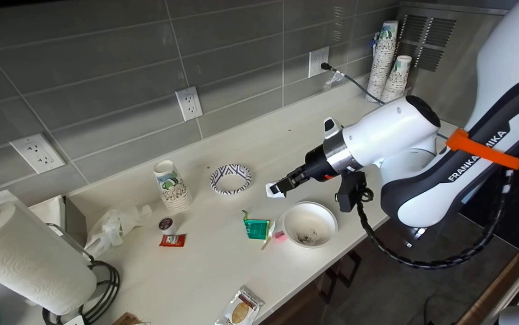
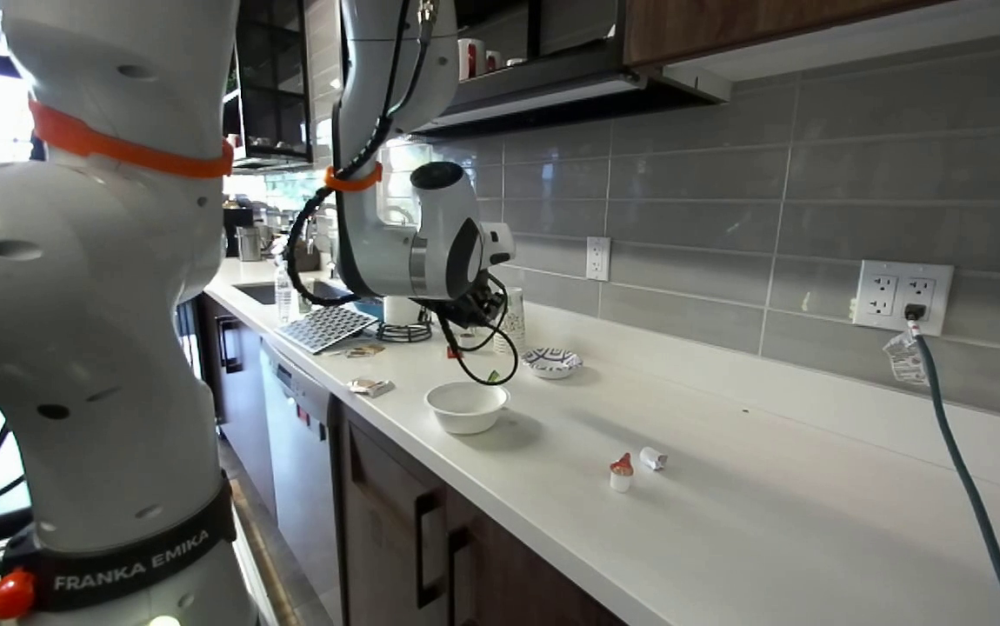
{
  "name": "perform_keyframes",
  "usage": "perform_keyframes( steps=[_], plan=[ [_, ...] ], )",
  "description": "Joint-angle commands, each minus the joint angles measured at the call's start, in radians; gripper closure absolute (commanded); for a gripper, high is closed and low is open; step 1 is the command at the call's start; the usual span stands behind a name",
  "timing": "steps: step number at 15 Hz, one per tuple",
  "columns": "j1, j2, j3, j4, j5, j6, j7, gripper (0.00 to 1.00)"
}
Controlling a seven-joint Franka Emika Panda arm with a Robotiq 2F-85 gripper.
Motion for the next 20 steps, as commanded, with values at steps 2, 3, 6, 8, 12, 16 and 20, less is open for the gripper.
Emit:
perform_keyframes(
  steps=[2,3,6,8,12,16,20],
  plan=[
    [-0.069,0.045,0.021,-0.017,-0.084,0.197,0.054,0.76],
    [-0.086,0.058,0.024,-0.022,-0.12,0.255,0.075,0.76],
    [-0.132,0.076,0.019,-0.039,-0.235,0.36,0.137,0.76],
    [-0.157,0.076,0.013,-0.049,-0.3,0.391,0.174,0.76],
    [-0.206,0.058,0.007,-0.061,-0.386,0.419,0.227,0.76],
    [-0.133,0.031,-0.133,-0.066,-0.466,0.554,0.307,0.76],
    [0.022,0.043,-0.358,-0.065,-0.541,0.704,0.367,0.76]
  ],
)
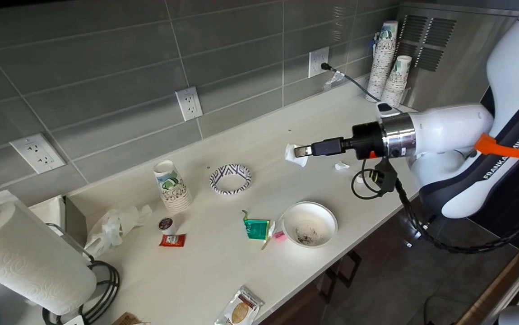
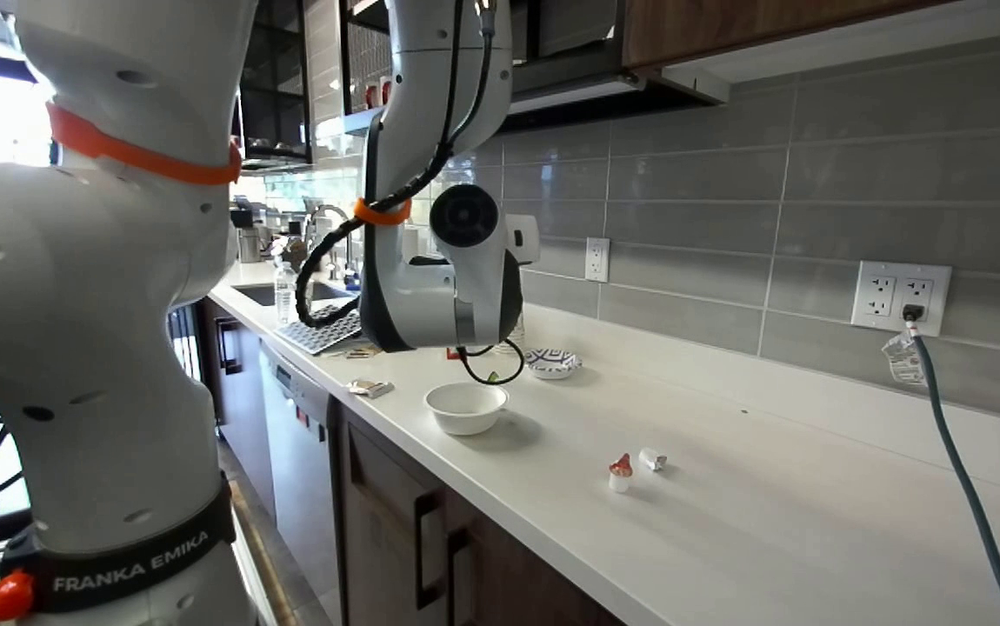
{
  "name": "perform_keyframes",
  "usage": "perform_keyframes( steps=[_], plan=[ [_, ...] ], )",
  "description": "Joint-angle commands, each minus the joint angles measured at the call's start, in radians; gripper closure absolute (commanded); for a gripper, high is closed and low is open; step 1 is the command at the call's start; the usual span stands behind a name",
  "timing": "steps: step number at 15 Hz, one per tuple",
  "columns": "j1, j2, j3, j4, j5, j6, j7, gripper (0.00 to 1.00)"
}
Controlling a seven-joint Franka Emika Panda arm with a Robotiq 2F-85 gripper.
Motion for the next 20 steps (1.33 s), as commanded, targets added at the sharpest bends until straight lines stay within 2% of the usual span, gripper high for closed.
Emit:
perform_keyframes(
  steps=[1,3,7,8,9,10,13,17,20],
  plan=[
    [0.039,0.0,-0.057,0.0,-0.018,0.027,0.017,0.51],
    [0.093,-0.001,-0.125,0.0,-0.033,0.033,0.037,0.51],
    [0.11,-0.004,-0.134,0.0,-0.033,0.033,0.042,0.51],
    [0.11,-0.004,-0.134,0.0,-0.033,0.033,0.043,0.76],
    [0.01,0.031,-0.02,0.038,-0.031,0.029,0.081,0.76],
    [-0.058,0.056,0.053,0.057,-0.036,0.028,0.103,0.76],
    [-0.212,0.121,0.2,0.059,-0.034,0.018,0.104,0.76],
    [-0.352,0.199,0.305,0.037,-0.043,0.017,0.071,0.76],
    [-0.419,0.264,0.355,0.027,-0.052,0.017,0.06,0.76]
  ],
)
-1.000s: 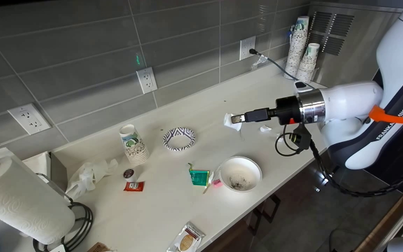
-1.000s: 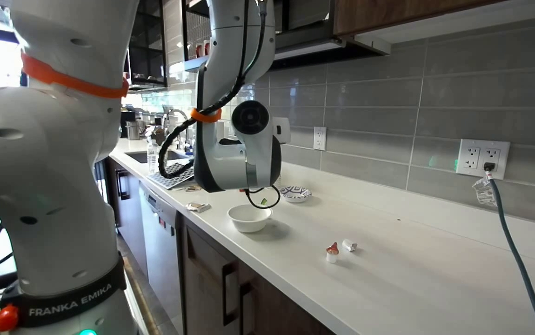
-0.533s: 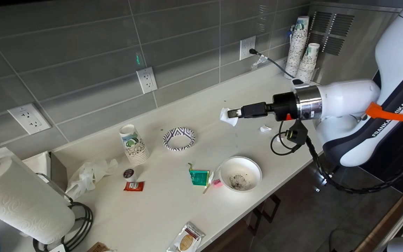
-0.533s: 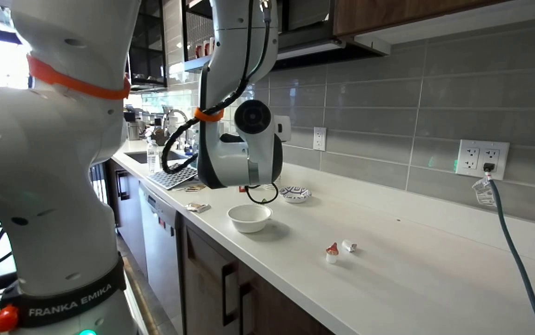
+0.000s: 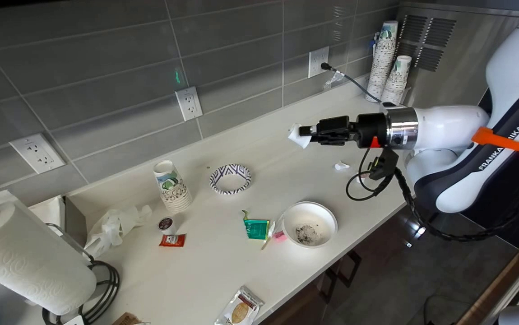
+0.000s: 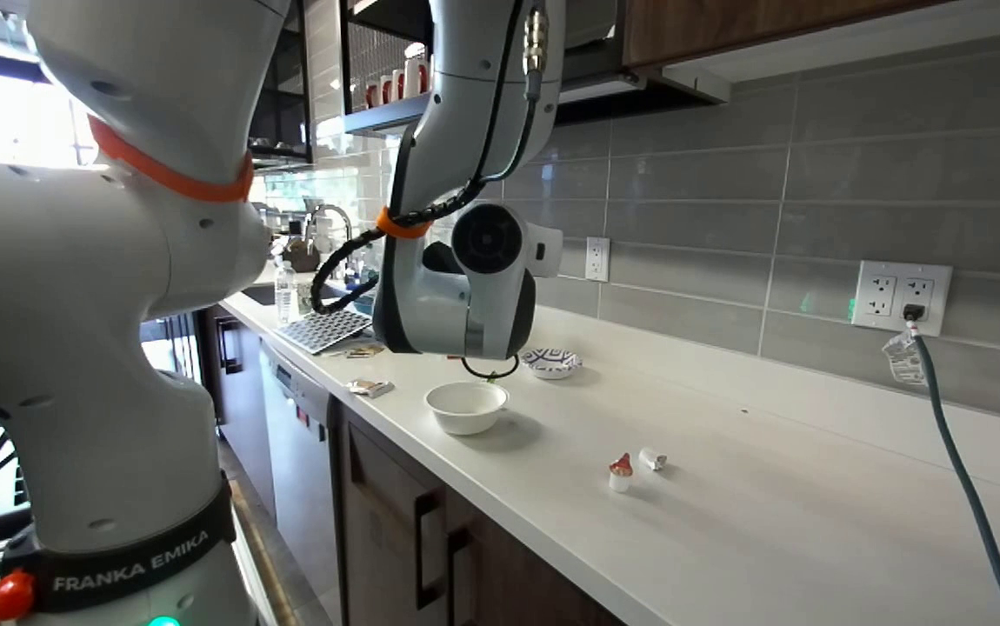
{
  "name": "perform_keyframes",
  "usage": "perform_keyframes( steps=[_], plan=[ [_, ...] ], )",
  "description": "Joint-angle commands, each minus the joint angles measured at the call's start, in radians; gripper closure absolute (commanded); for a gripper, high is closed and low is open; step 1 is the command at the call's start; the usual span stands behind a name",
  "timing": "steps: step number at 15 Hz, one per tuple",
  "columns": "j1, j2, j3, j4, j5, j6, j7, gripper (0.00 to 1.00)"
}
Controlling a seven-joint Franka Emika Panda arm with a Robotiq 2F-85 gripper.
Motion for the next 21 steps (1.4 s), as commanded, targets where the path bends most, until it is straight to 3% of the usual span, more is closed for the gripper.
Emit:
perform_keyframes(
  steps=[1,11,21],
  plan=[
    [-0.088,0.103,0.074,-0.021,-0.027,0.0,-0.033,0.76],
    [-0.174,0.314,0.195,-0.015,-0.117,0.0,-0.112,0.76],
    [-0.166,0.37,0.198,-0.008,-0.168,0.0,-0.252,0.76]
  ],
)
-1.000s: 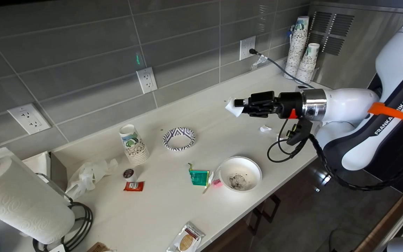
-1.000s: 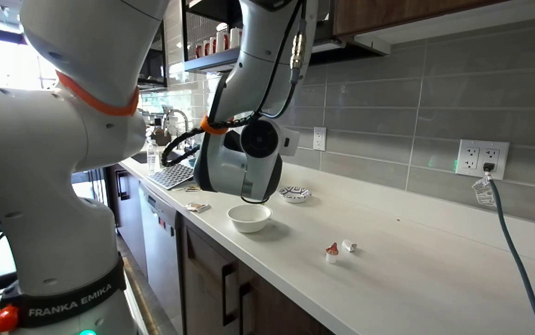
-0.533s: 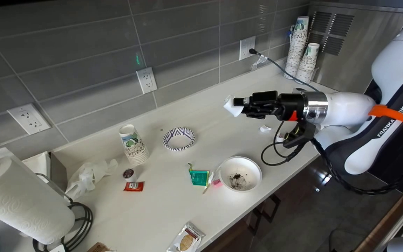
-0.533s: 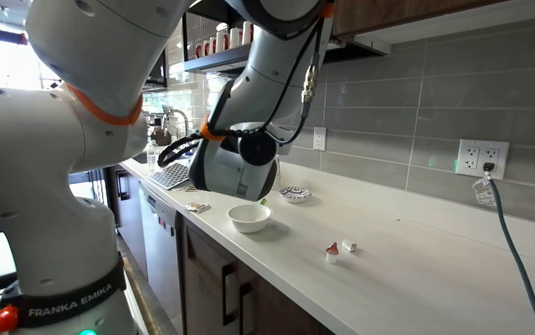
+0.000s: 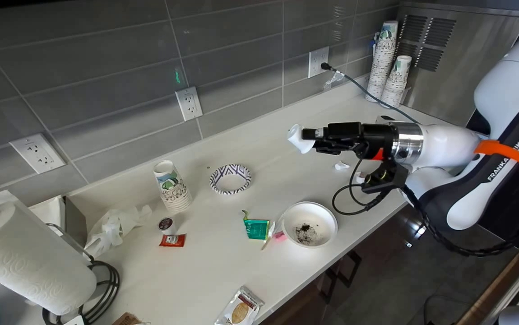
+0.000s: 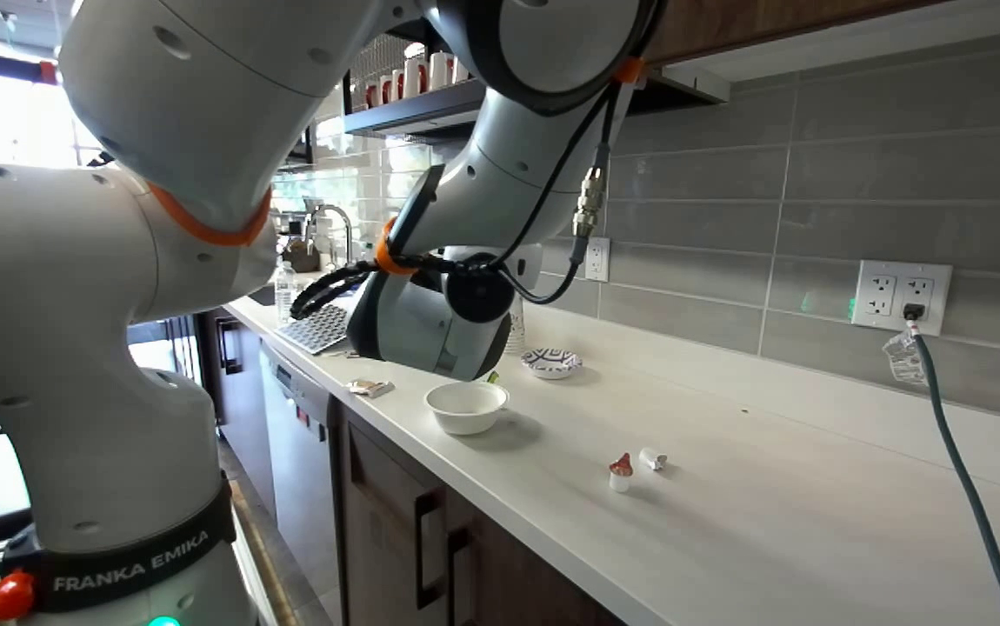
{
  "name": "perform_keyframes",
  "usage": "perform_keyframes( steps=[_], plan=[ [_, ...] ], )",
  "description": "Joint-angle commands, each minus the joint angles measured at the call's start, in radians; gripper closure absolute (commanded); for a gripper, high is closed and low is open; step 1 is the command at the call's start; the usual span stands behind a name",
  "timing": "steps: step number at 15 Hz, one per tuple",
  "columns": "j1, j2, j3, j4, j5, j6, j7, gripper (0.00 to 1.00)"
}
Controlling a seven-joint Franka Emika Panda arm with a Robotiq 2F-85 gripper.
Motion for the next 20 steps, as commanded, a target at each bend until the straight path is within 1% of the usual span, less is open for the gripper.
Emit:
perform_keyframes(
  steps=[1,5,7,11,20],
  plan=[
    [-0.009,0.031,0.015,0.01,-0.027,0.0,-0.093,0.76],
    [-0.007,0.044,0.03,0.023,-0.029,0.0,-0.227,0.76],
    [-0.01,0.039,0.034,0.02,-0.032,0.0,-0.264,0.76],
    [-0.013,0.016,0.035,0.008,-0.022,0.0,-0.284,0.76],
    [-0.01,0.003,0.033,0.006,-0.015,0.0,-0.276,0.76]
  ],
)
